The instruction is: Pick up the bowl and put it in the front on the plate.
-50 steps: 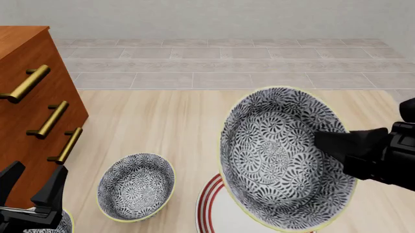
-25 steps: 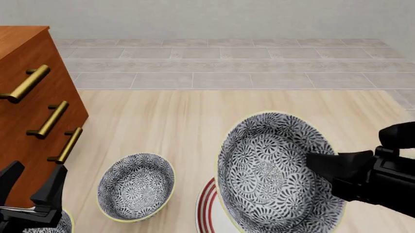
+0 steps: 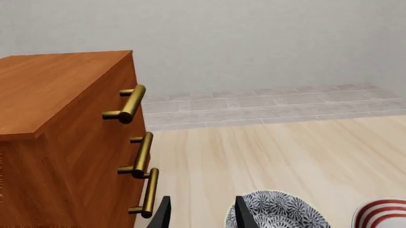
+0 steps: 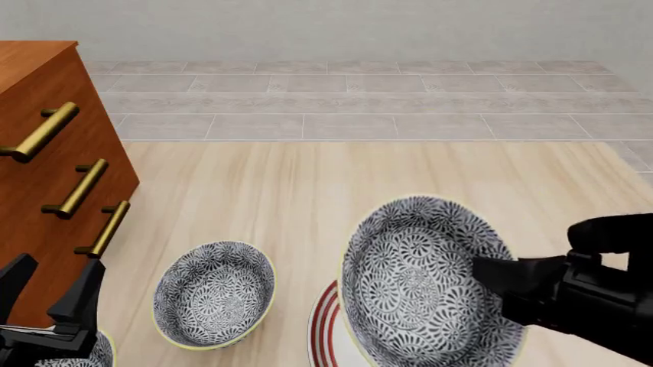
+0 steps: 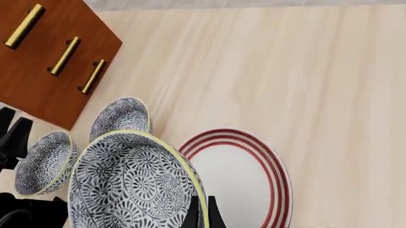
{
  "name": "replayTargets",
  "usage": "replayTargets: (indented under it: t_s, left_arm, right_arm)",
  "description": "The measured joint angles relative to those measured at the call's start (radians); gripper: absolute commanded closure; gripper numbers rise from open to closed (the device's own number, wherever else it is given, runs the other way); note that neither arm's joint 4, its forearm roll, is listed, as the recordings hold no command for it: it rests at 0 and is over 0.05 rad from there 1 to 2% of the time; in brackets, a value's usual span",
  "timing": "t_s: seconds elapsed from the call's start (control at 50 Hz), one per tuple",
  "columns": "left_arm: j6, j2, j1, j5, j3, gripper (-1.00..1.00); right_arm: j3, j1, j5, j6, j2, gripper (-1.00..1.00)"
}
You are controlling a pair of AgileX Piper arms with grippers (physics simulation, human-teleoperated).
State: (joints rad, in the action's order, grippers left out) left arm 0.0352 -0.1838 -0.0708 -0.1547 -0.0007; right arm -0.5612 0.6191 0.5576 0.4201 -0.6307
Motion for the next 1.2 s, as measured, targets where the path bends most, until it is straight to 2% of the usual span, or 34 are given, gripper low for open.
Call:
replayTargets:
  t_s: [0.28, 0.74, 1.2]
  left_arm:
    - [0.003, -0.002, 0.001, -0.001, 0.0, -1.0]
    - [0.005, 0.002, 0.002, 0.003, 0.0, -1.0]
    - [0.004, 0.009, 0.004, 0.009, 0.0, -1.0]
  right_arm:
    - [0.082, -0.017, -0.067, 0.026, -0.008, 1.0]
    - [0.165, -0.072, -0.153, 0.032, -0.042, 1.0]
    - [0.242, -0.074, -0.243, 0.059, -0.074, 1.0]
